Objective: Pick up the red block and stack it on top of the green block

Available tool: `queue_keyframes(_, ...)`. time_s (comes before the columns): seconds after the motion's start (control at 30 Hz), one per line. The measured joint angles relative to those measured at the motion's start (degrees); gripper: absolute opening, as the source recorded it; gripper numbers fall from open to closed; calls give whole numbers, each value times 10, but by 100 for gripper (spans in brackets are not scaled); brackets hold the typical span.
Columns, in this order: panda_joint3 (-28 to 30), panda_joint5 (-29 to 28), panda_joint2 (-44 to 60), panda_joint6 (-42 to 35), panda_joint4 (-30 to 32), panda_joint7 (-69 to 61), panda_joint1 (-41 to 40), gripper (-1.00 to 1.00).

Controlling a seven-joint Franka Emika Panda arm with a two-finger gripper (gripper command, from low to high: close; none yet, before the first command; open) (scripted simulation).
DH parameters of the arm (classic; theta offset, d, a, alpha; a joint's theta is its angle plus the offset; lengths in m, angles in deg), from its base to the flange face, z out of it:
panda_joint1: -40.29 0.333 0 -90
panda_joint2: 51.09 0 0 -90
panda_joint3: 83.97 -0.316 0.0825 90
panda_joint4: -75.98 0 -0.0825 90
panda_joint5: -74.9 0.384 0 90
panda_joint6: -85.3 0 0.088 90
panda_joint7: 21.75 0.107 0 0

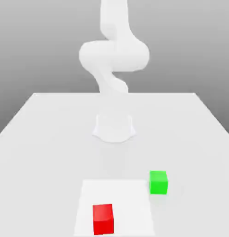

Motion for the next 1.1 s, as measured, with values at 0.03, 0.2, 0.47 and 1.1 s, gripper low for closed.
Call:
queue_keyframes(0.03,3,1,23,9,4,-5,2,0)
queue_keyframes(0.2,15,6,128,50,25,-27,8,0)
queue_keyframes(0.47,31,16,294,115,57,-63,15,0)
queue_keyframes(1.1,22,33,619,287,85,-115,-3,-100)
